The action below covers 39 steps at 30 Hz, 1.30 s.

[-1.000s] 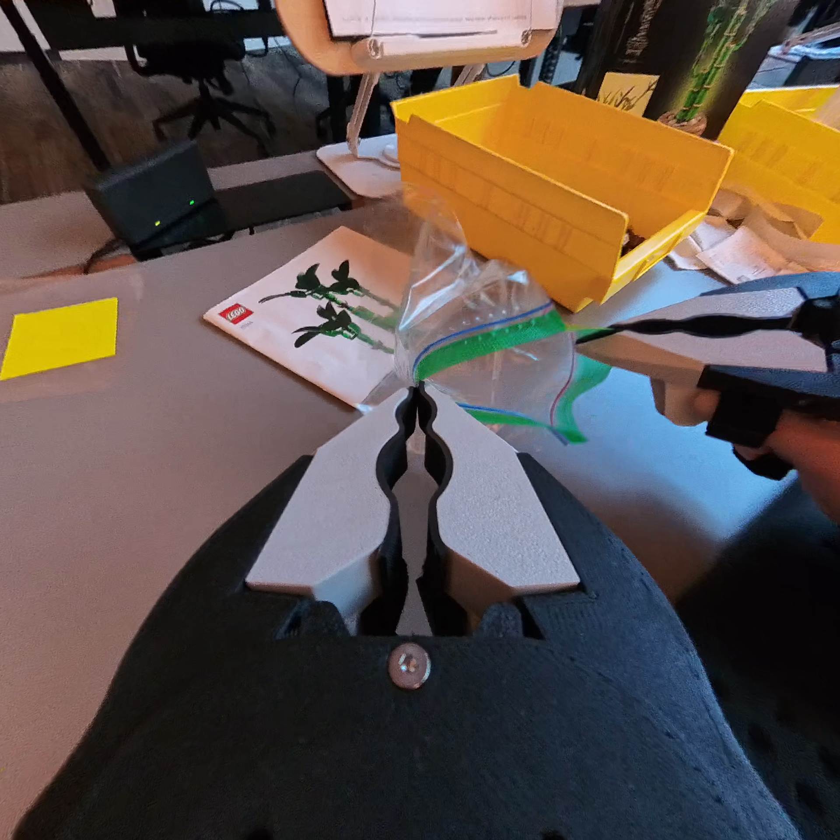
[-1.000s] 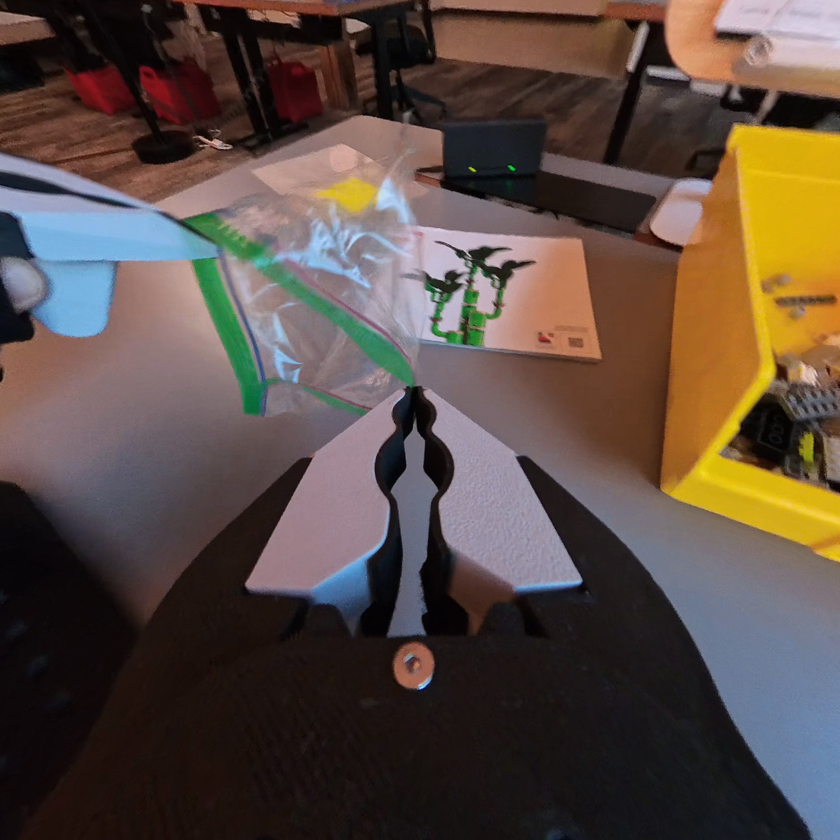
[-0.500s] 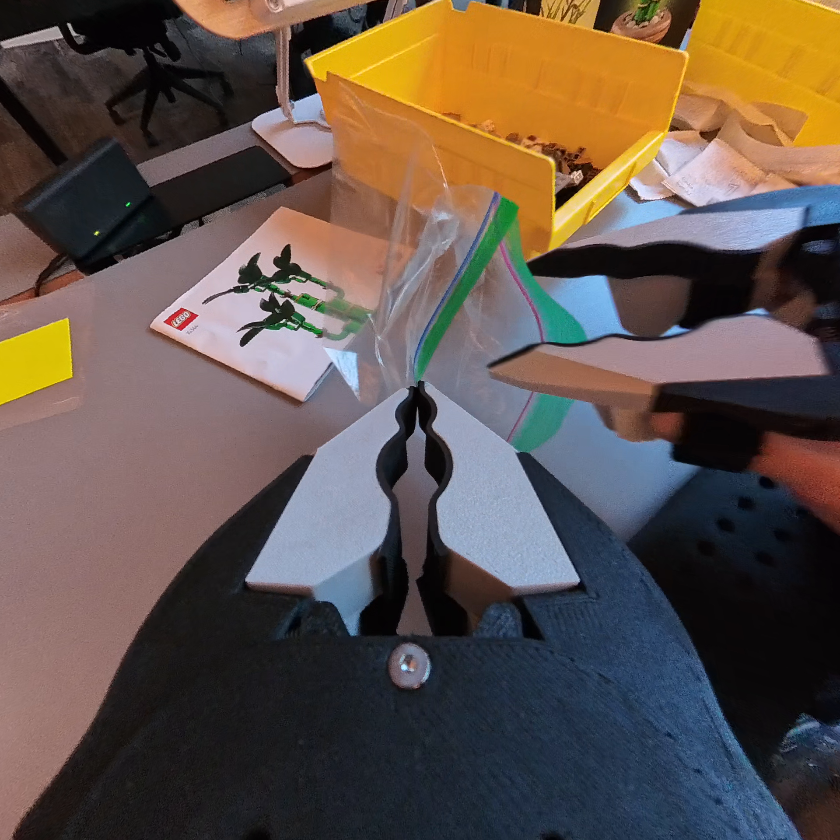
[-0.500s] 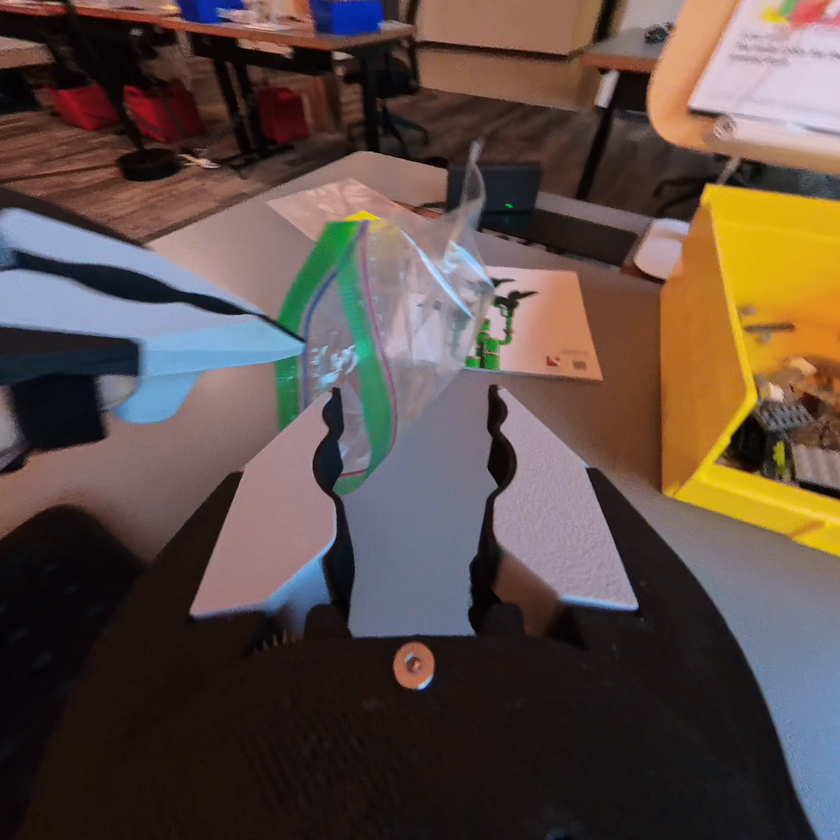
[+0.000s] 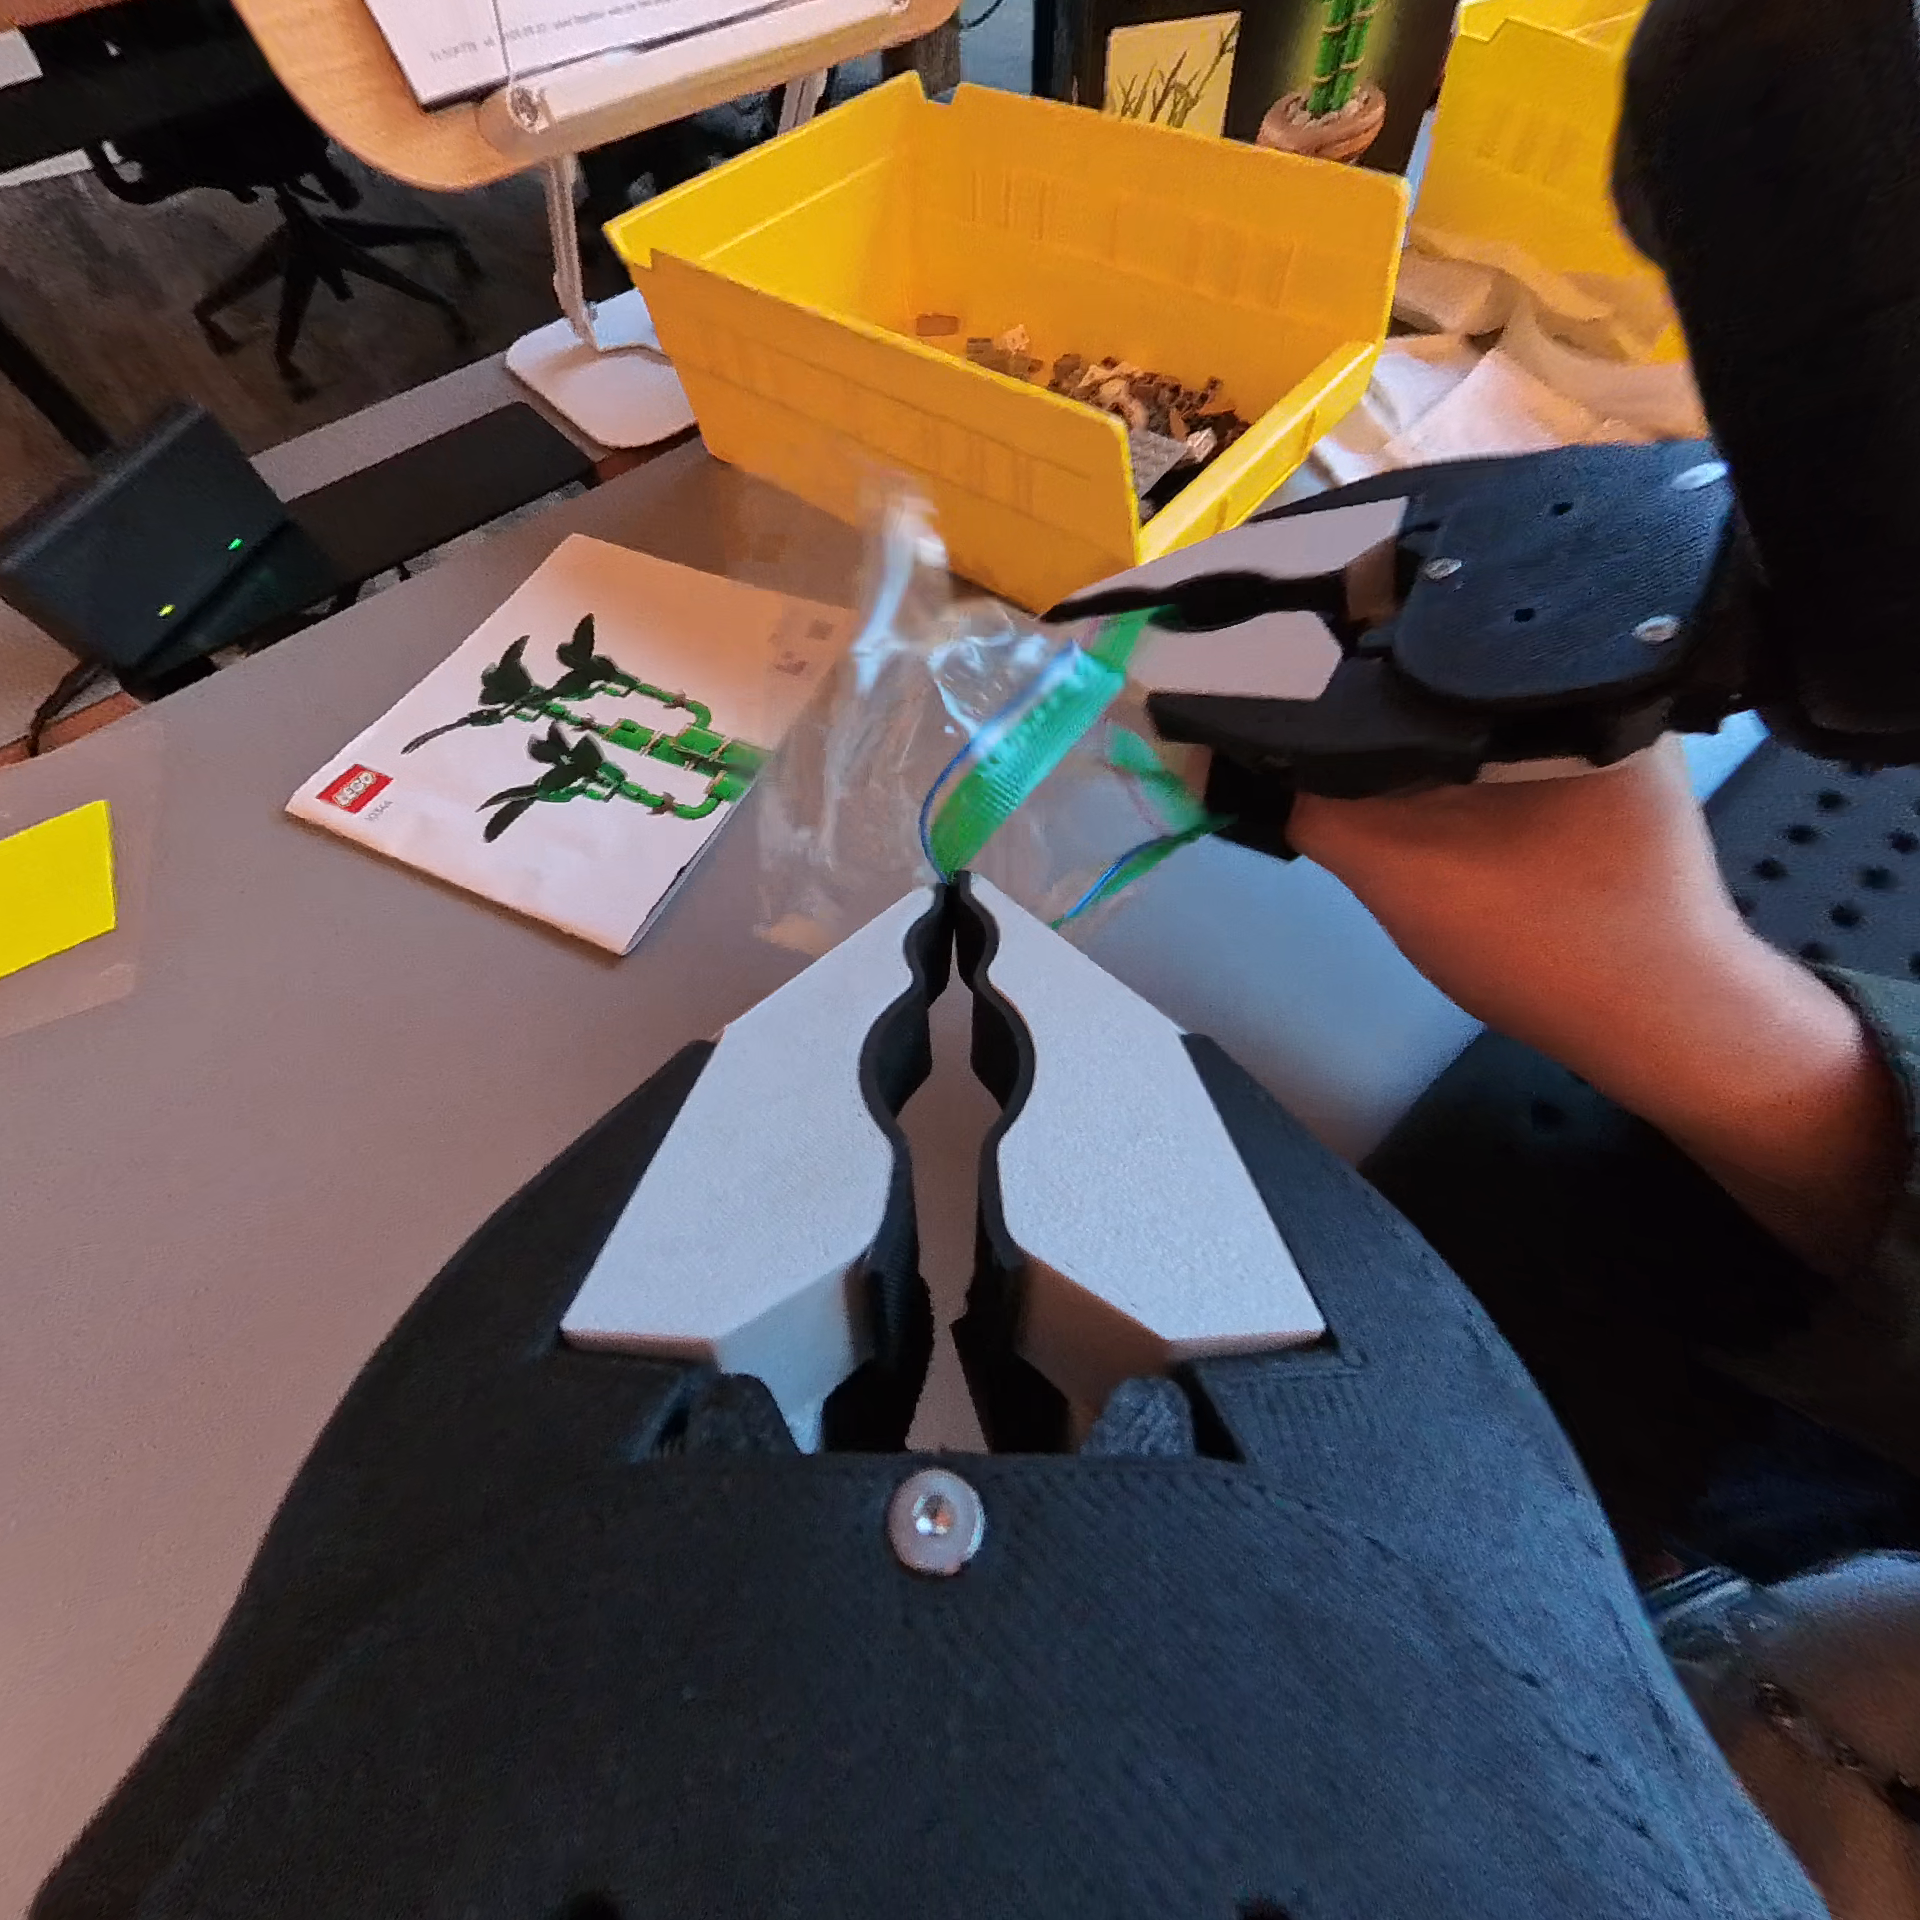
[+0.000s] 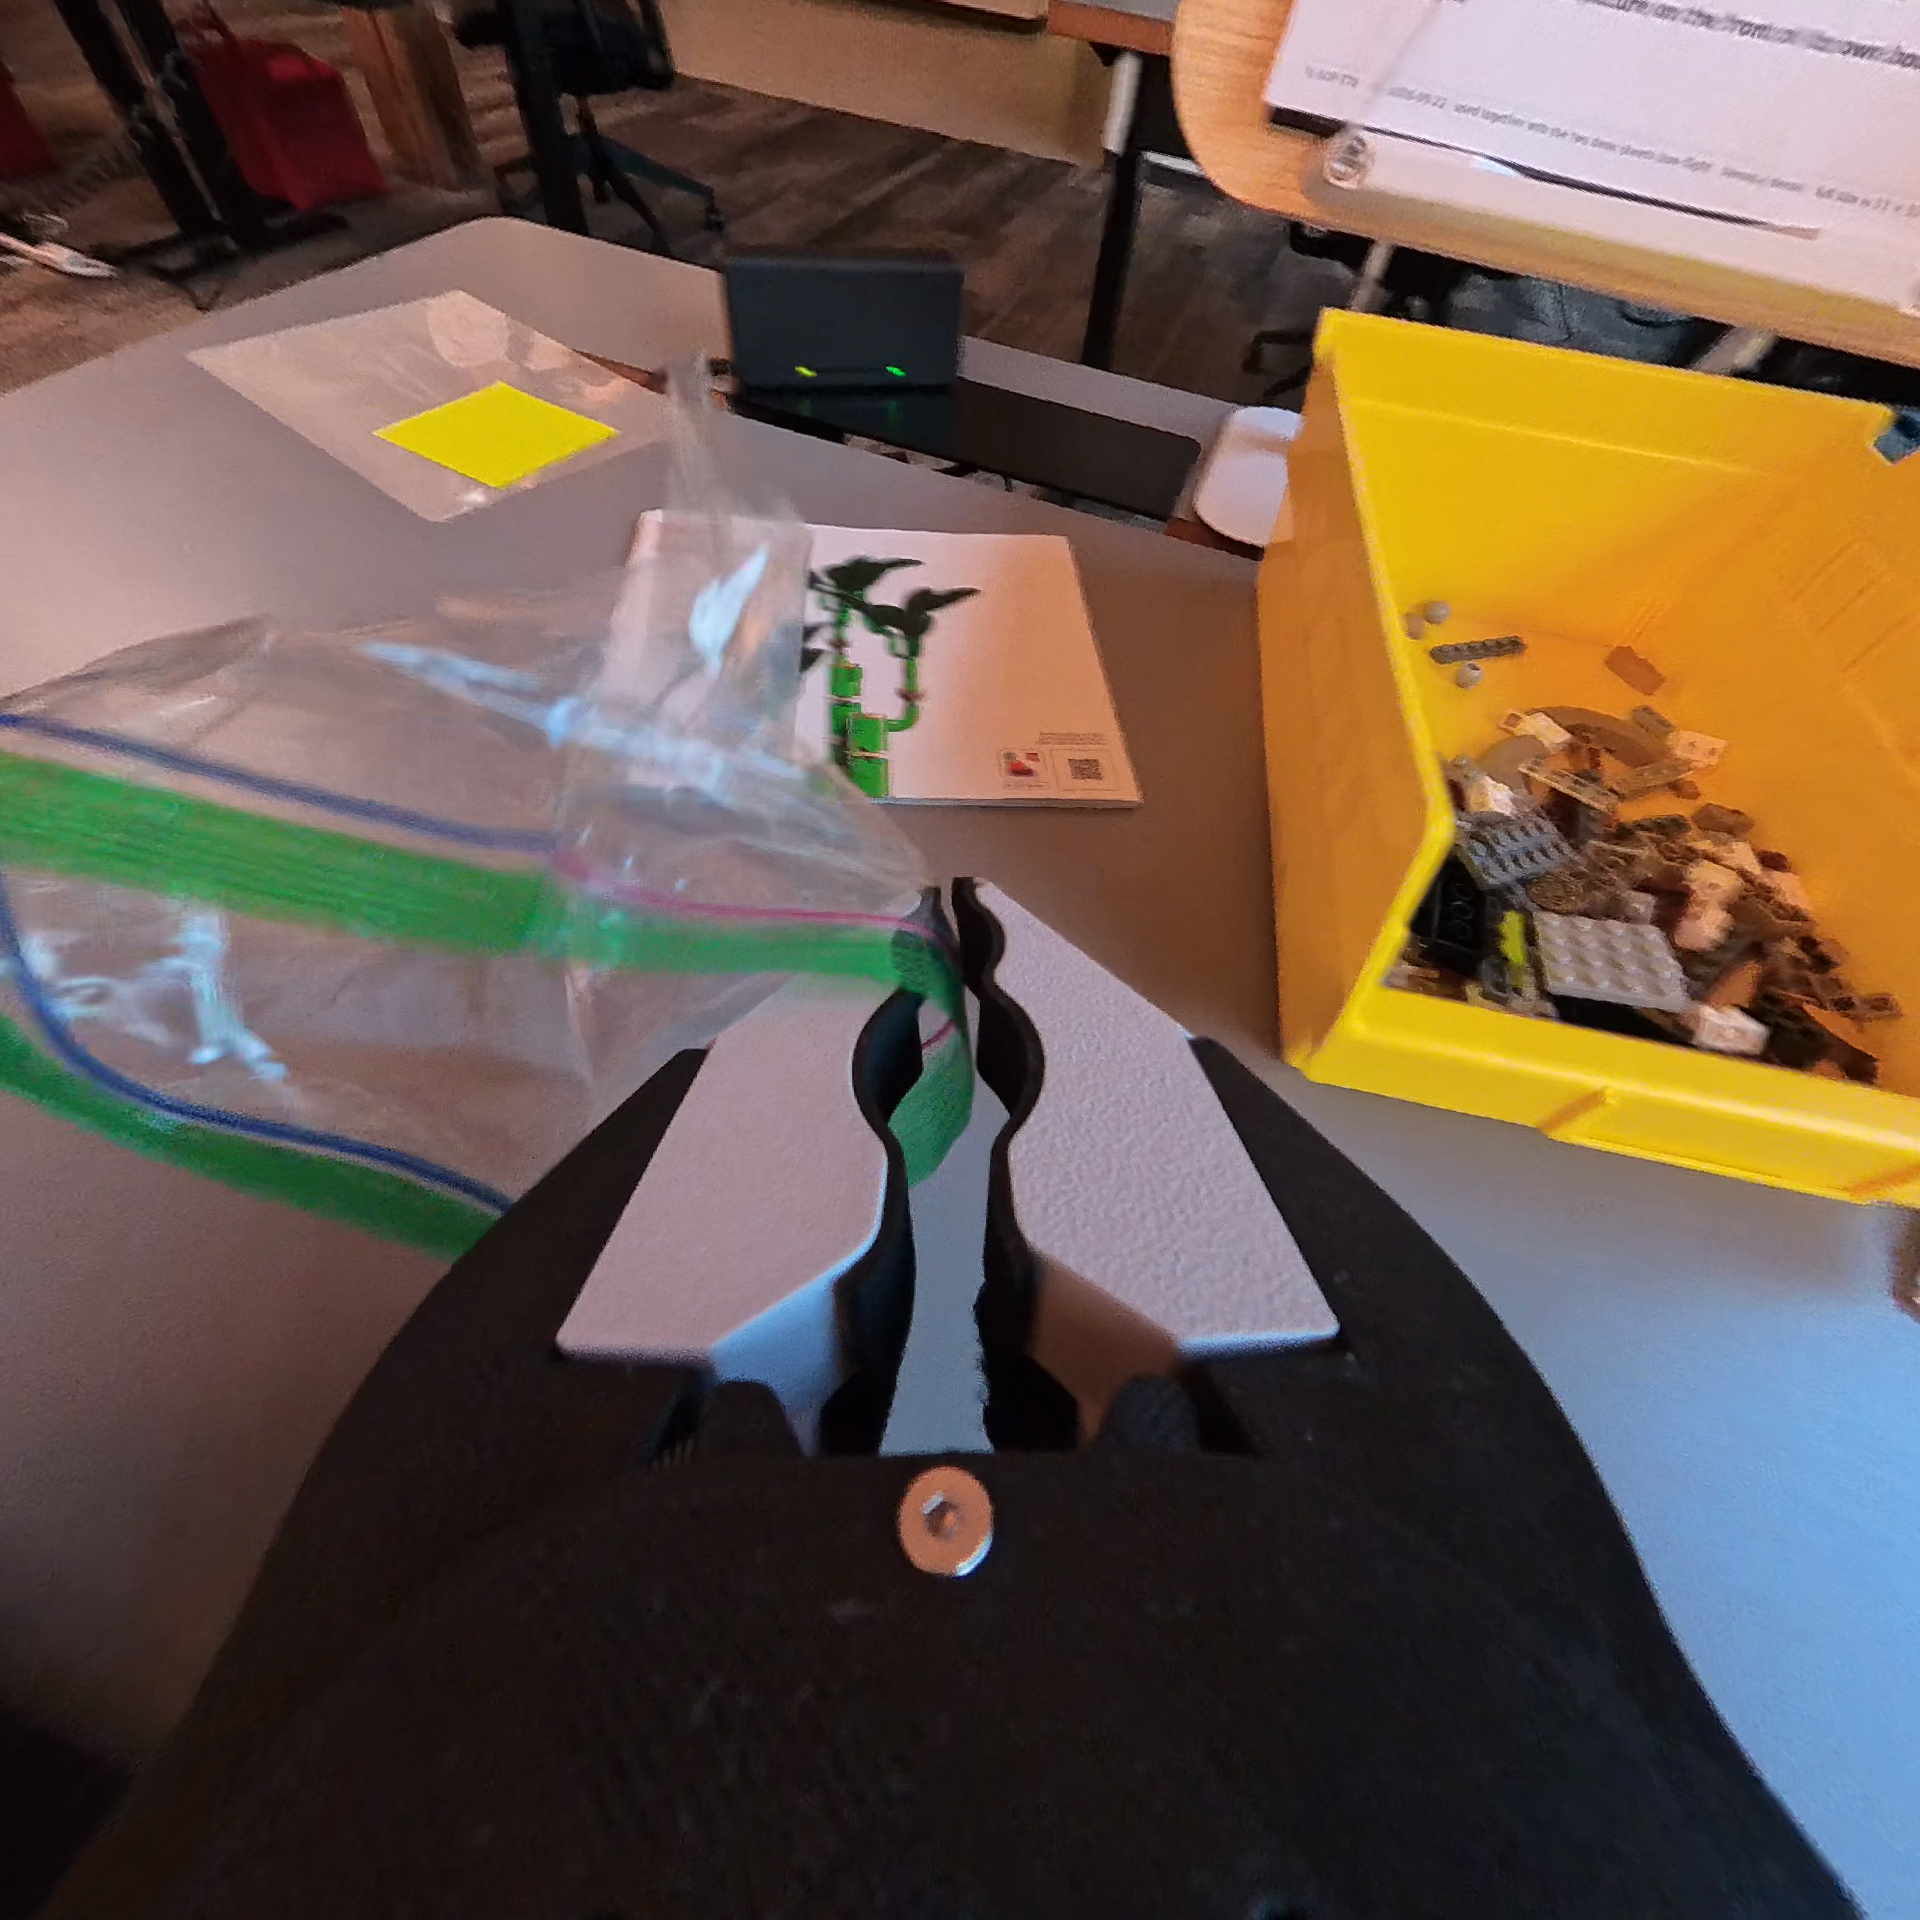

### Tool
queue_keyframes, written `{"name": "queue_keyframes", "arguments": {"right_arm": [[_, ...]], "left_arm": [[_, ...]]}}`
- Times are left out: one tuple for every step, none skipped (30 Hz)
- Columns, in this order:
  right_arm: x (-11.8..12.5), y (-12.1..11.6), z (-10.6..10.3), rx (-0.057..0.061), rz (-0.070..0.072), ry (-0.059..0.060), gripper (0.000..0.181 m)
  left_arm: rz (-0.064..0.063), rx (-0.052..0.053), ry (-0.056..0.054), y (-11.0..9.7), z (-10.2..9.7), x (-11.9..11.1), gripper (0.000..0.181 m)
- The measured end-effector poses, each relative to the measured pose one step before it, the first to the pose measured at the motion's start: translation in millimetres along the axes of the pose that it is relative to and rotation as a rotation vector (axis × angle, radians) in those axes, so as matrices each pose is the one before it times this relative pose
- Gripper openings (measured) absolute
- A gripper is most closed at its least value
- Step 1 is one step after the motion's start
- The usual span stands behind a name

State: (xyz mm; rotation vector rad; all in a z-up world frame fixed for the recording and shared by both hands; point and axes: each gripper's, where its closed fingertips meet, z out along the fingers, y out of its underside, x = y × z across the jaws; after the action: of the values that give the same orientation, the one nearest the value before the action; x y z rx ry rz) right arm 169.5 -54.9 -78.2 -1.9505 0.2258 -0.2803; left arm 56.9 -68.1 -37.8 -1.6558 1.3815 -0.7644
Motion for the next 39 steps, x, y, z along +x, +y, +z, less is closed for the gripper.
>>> {"name": "queue_keyframes", "arguments": {"right_arm": [[-9.79,-5.74,-1.42,0.0366,0.0041,-0.0518,0.002],[-11.37,-7.59,-3.33,0.0473,0.008,-0.0616,0.002],[-9.41,-7.74,-4.09,0.0449,0.0106,-0.0485,0.004],[-6.2,-5.83,-4.45,0.0299,0.008,-0.03,0.014],[-0.43,-5.24,-6.21,0.0218,0.0093,0.0041,0.031],[0.5,-7.12,-9.68,0.0276,0.0048,0.0082,0.036],[-1.85,-11.03,-12.27,0.0443,-0.0007,-0.0034,0.037],[-5.05,-13.82,-13.36,0.0504,-0.0117,-0.0144,0.035],[-6.56,-13.01,-12.06,0.0345,-0.0146,-0.0154,0.034],[-11.1,-9.92,-9.6,0.0083,0.0055,-0.0396,0.028],[-15.82,-6.75,-7.28,-0.008,0.0371,-0.0695,0.024],[-10.21,-2.84,-5.14,-0.0236,0.0437,-0.0341,0.025],[-2.19,-3.14,-4.91,-0.012,0.0,0.0113,0.026],[0.81,-3.94,-4.3,0.0012,-0.035,0.0208,0.026],[-0.82,-0.65,-2.08,-0.0172,-0.0214,0.0014,0.026],[-6.83,3.49,0.98,-0.0373,0.014,-0.0435,0.024],[-11.6,6.35,4.3,-0.0424,0.0516,-0.0777,0.025],[-13.78,7.58,7.31,-0.0345,0.0792,-0.0991,0.026],[-9.16,7.77,9.43,-0.0197,0.0947,-0.0815,0.028],[-0.19,7.13,10.17,-0.0091,0.0813,-0.0374,0.031],[6.6,4.08,9.54,0.0067,0.0556,-0.0002,0.036],[9.06,0.75,8.03,0.0213,0.0293,0.0167,0.037],[8.9,-1.45,6.0,0.0283,0.0214,0.0272,0.04],[5.41,-2.87,4.76,0.0288,0.0109,0.0147,0.039],[6.05,-2.73,4.49,0.0218,0.0153,0.0211,0.042],[3.82,-2.84,4.15,0.0176,0.0327,0.0097,0.05],[1.84,-3.01,3.53,0.017,0.0331,-0.0023,0.053],[2.33,-1.7,3.38,0.0107,0.0264,0.0014,0.055],[1.31,0.26,3.23,-0.0015,0.03,-0.0033,0.057],[1.43,-0.54,2.65,0.0045,0.028,-0.0033,0.057],[2.55,-1.26,2.27,0.0127,0.0221,0.0006,0.056],[3.04,-0.13,2.3,0.0046,0.0183,-0.0001,0.051],[3.67,1.68,2.34,-0.0069,0.0135,0.0007,0.044],[4.63,1.12,1.74,-0.0012,0.0154,0.0046,0.036],[1.1,0.0,0.79,0.0068,0.0119,-0.02,0.018],[1.35,0.74,-0.04,0.0005,0.0118,-0.0171,0.007],[2.57,0.42,-1.1,0.0003,0.0111,-0.0086,0.003],[3.42,1.0,-2.14,-0.0093,0.004,-0.0044,0.0],[3.74,-0.07,-3.27,-0.0111,0.0045,-0.0057,0.0]], "left_arm": [[-0.0087,0.0199,0.0298,-3.87,-1.8,6.42,0.0],[-0.0138,0.0272,0.0597,-5.45,-2.07,10.79,0.0],[-0.0128,0.0207,0.0485,-4.7,-1.82,9.04,0.0],[0.0049,0.0045,-0.0045,-2.12,-1.61,0.4,0.0],[0.0241,-0.0034,-0.0492,-0.41,-2.27,-7.35,0.0],[0.0233,-0.0044,-0.0574,0.71,-2.48,-10.43,0.0],[0.004,-0.0054,-0.0339,1.6,-1.83,-8.97,0.0],[-0.0198,-0.0003,-0.009,1.57,-1.47,-6.39,0.0],[-0.0338,0.0093,0.0073,0.46,-1.56,-4.12,0.0],[-0.0316,0.0115,0.0018,-0.02,-1.48,-4.07,0.0],[-0.0119,0.0069,-0.0124,0.56,-1.05,-4.41,0.0],[0.0052,-0.0053,-0.0184,1.99,-0.06,-3.83,0.0],[0.0078,-0.0095,-0.0125,2.28,0.6,-2.17,0.0],[0.001,-0.0045,-0.0037,1.62,0.66,-0.83,0.0],[-0.005,-0.0015,-0.0002,1.24,0.32,-0.61,0.0],[-0.0027,-0.0004,-0.0053,0.85,-0.07,-1.07,0.0],[0.0043,0.0008,-0.0116,0.41,-0.16,-1.31,0.0],[0.0085,-0.0002,-0.0131,0.06,0.05,-0.94,0.0],[0.0102,-0.0013,-0.0115,-0.14,0.37,0.17,0.0],[0.0144,-0.0019,-0.0119,-0.27,0.58,0.99,0.0],[0.0218,-0.0028,-0.0168,0.02,0.7,1.0,0.0],[0.0275,-0.005,-0.0213,0.46,0.9,0.66,0.0],[0.0282,-0.0065,-0.0206,1.0,1.05,0.75,0.0],[0.0247,-0.0076,-0.0157,1.26,1.3,1.0,0.0],[0.0211,-0.0052,-0.0123,1.14,1.27,1.07,0.0],[0.019,-0.0018,-0.0123,0.73,1.21,0.61,0.0],[0.0188,-0.0012,-0.0145,0.51,1.28,0.04,0.0],[0.0207,-0.0015,-0.0166,0.42,1.28,-0.33,0.0],[0.0241,-0.0033,-0.0156,0.57,1.45,0.22,0.0],[0.0274,-0.0055,-0.0163,0.73,1.56,0.53,0.0],[0.0313,-0.0057,-0.0176,0.68,1.73,1.06,0.0],[0.0333,-0.0049,-0.0195,0.58,1.73,1.22,0.0],[0.0336,-0.0026,-0.019,0.16,1.46,1.62,0.0],[0.03,0.0011,-0.0106,-0.29,1.26,3.15,0.0],[0.0193,0.0057,0.0045,-1.05,0.96,4.94,0.0],[0.0042,0.0131,0.0215,-1.82,0.45,6.36,0.0],[-0.0068,0.016,0.0425,-2.05,-0.05,8.18,0.0],[-0.0206,0.0143,0.0559,-1.32,-0.84,8.41,0.0],[-0.0411,0.0132,0.0715,-0.86,-2.24,8.33,0.004]]}}
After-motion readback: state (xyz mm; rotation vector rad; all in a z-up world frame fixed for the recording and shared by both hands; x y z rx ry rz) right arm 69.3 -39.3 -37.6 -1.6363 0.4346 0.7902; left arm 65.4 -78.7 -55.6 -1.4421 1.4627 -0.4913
